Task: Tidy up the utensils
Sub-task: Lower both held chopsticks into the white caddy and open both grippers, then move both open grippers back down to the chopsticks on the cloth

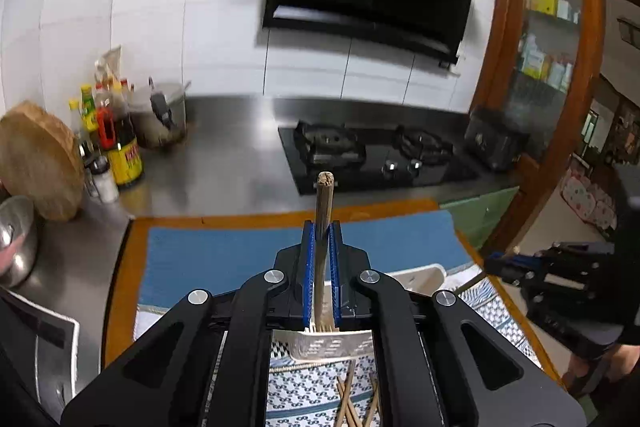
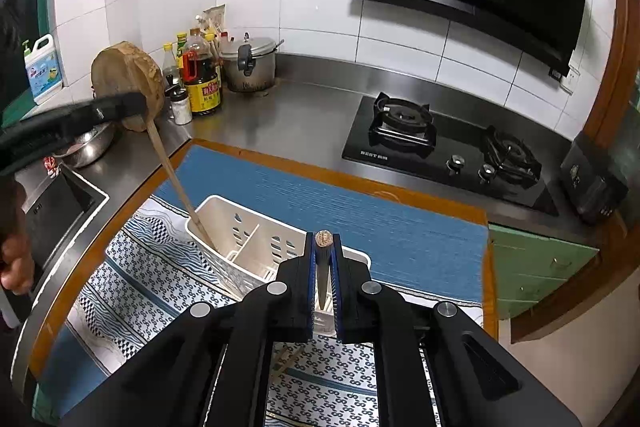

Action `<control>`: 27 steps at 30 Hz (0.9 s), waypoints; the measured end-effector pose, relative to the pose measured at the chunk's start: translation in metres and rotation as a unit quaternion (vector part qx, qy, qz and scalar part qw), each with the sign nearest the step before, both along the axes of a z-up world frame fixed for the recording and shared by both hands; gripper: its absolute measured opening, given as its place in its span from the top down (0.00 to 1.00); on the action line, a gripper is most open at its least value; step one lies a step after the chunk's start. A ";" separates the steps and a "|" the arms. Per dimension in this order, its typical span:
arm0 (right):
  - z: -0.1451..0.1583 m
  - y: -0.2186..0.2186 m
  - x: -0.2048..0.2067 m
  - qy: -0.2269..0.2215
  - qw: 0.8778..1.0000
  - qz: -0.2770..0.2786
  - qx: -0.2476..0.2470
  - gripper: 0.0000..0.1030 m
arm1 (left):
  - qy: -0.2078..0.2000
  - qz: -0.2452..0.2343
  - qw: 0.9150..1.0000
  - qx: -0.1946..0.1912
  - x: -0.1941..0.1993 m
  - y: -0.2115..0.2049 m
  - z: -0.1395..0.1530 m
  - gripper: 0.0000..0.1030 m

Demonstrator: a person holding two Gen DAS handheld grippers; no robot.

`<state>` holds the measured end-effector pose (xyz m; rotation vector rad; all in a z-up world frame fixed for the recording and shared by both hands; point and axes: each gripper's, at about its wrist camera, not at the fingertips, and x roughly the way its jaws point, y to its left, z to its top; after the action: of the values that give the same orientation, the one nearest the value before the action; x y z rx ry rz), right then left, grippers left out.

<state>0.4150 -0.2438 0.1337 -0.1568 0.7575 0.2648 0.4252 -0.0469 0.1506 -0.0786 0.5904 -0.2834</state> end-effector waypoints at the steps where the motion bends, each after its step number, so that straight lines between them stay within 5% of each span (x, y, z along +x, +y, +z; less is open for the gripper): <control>1: -0.001 0.000 0.000 -0.001 1.000 0.000 -0.001 0.93 | 0.006 -0.001 1.000 0.001 0.002 0.000 -0.005 0.94; 8: 0.009 -0.002 -0.013 -0.027 1.000 -0.007 0.000 0.76 | 0.000 0.008 1.000 0.010 -0.006 0.004 -0.002 0.90; 15: 0.020 -0.004 -0.064 -0.053 0.999 -0.004 0.008 0.75 | -0.025 0.015 0.999 0.014 -0.053 0.016 0.009 0.81; 27: -0.061 0.016 -0.183 -0.010 1.000 0.007 0.019 0.72 | 0.017 0.008 1.000 0.000 -0.162 0.040 -0.071 0.78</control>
<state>0.2321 -0.2280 0.0723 -0.1293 0.7314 0.2908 0.2637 -0.0072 0.0795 -0.0883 0.6238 -0.2677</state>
